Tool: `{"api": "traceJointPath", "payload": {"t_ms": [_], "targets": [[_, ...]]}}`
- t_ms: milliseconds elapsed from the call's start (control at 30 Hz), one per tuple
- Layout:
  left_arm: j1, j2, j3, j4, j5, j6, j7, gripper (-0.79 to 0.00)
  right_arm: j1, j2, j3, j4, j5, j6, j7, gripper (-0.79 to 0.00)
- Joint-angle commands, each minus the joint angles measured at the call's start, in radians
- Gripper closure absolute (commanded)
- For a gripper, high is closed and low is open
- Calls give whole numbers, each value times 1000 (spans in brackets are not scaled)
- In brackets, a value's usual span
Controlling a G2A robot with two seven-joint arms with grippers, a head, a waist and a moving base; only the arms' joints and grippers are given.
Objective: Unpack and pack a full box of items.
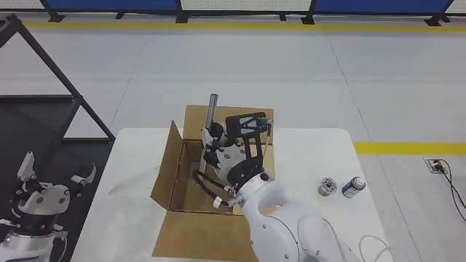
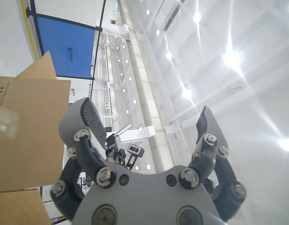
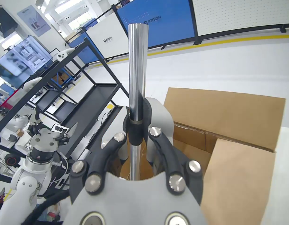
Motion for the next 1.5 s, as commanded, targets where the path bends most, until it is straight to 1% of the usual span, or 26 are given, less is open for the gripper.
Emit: {"api": "traceJointPath", "payload": {"t_ms": [0, 300, 367, 433, 467, 533, 633, 700, 767, 800, 833, 867, 1000, 1100, 1200, 1267, 1333, 1467], "targets": [[0, 0, 0, 0, 1, 1, 0, -785, -3, 1, 4, -3, -2, -1, 2, 0], [0, 0, 0, 0, 1, 1, 0, -785, -3, 1, 4, -3, -2, -1, 2, 0], [0, 0, 0, 0, 1, 1, 0, -785, -21, -1, 7, 1, 31, -24, -19, 0], [1, 0, 2, -4, 0, 3, 5, -785, -23, -8, 12, 39, 77, -57, -65, 0], [4, -1, 7, -16, -1, 6, 11, -785, -13, -16, 6, 71, 124, -85, -98, 0], [12, -3, 12, -31, 2, 2, 16, -785, 16, -29, -8, 145, 159, -107, -150, 0], [26, -7, 15, -41, -4, -15, 20, -785, 62, -54, -43, 244, 213, -120, -231, 0], [35, -9, 11, -43, -14, -26, 24, -785, 94, -71, -72, 310, 218, -113, -288, 0], [44, -11, 3, -42, -23, -40, 34, -785, 121, -89, -91, 362, 261, -142, -325, 0], [47, -12, 1, -42, -25, -42, 36, -785, 127, -94, -95, 374, 279, -156, -341, 0], [52, -13, -5, -42, -30, -44, 38, -785, 137, -104, -102, 400, 320, -198, -364, 0], [55, -14, -11, -41, -32, -45, 40, -785, 145, -110, -105, 424, 329, -214, -386, 0], [62, -15, -22, -40, -27, -46, 51, -785, 177, -136, -141, 492, 336, -227, -441, 0], [71, -17, -29, -45, -29, -43, 45, -785, 194, -156, -159, 537, 363, -255, -483, 0], [90, -17, -30, -64, -17, -34, 5, -785, 217, -178, -178, 597, 376, -271, -510, 0], [105, -17, -28, -77, -19, -20, -40, -785, 228, -192, -191, 626, 379, -275, -527, 0], [121, -15, -28, -85, 13, -2, -83, -785, 237, -205, -204, 657, 379, -278, -540, 0], [135, -12, -11, -83, 83, 22, -140, -785, 258, -232, -232, 720, 350, -245, -572, 0]]}}
